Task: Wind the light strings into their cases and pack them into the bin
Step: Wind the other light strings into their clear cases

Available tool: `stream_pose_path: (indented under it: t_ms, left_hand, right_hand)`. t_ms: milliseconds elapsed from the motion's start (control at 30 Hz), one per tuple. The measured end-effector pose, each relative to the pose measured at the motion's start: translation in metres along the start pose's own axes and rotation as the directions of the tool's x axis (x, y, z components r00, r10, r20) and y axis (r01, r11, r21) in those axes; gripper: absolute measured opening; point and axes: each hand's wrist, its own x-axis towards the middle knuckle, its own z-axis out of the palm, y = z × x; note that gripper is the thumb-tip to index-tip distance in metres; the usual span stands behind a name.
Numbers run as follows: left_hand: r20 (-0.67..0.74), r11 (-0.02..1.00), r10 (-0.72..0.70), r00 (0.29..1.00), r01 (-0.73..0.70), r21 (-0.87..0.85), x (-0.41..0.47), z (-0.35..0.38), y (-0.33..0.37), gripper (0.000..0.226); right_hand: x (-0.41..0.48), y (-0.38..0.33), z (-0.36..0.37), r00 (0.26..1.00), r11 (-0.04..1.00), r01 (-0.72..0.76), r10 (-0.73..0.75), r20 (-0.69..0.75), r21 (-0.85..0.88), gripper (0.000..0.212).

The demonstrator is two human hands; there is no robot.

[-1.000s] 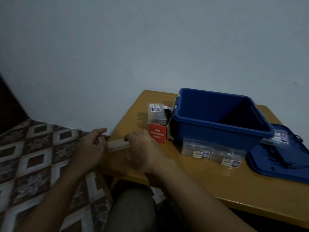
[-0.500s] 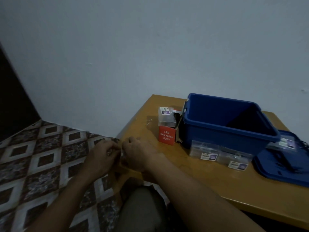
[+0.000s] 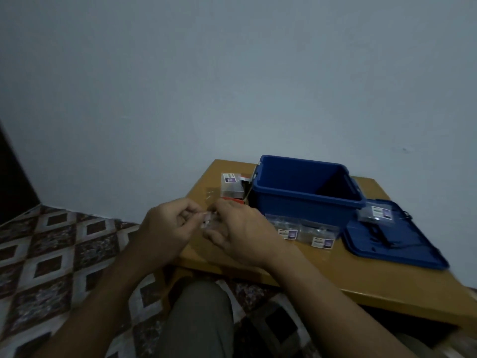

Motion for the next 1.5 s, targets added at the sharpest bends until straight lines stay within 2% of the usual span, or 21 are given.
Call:
stream_pose_path:
  t_ms: [133,267,533,733,1033,1233,1333,1500]
  left_hand:
    - [0.052,0.968,0.001,0.999,0.012,-0.250,-0.004,0.002,0.037,0.010]
    - [0.105,0.917,0.026,0.994,0.018,-0.398,-0.011,0.009,0.078,0.011]
    - [0.242,0.879,0.162,0.957,-0.028,-0.476,-0.033,0.032,0.139,0.015]
    - [0.284,0.875,0.200,0.938,-0.041,-0.482,-0.034,0.049,0.163,0.017]
    - [0.432,0.909,0.102,0.896,0.092,-0.406,-0.043,0.070,0.177,0.024]
    - [0.385,0.921,0.013,0.923,0.138,-0.364,-0.052,0.082,0.184,0.022]
    - [0.344,0.926,-0.010,0.939,0.139,-0.351,-0.052,0.088,0.182,0.021]
    - [0.385,0.865,-0.085,0.919,0.260,-0.429,-0.053,0.092,0.185,0.027]
  right_hand:
    - [-0.034,0.001,-0.035,0.993,1.000,-0.023,0.024,-0.112,0.003,0.047]
    - [-0.069,-0.001,-0.069,0.976,0.997,-0.046,0.057,-0.212,0.059,0.038]
    - [-0.137,0.003,-0.110,0.880,0.938,-0.141,0.265,-0.394,0.317,0.029]
    - [-0.167,0.011,-0.111,0.848,0.793,-0.137,0.404,-0.343,0.594,0.023]
    - [-0.194,0.021,-0.108,0.808,0.614,-0.080,0.502,-0.310,0.785,0.015]
    - [-0.201,0.025,-0.110,0.748,0.469,-0.054,0.603,-0.275,0.882,0.021]
    - [-0.204,0.028,-0.113,0.734,0.371,-0.058,0.645,-0.212,0.927,0.017]
    - [-0.208,0.027,-0.116,0.744,0.380,-0.061,0.634,-0.212,0.923,0.011]
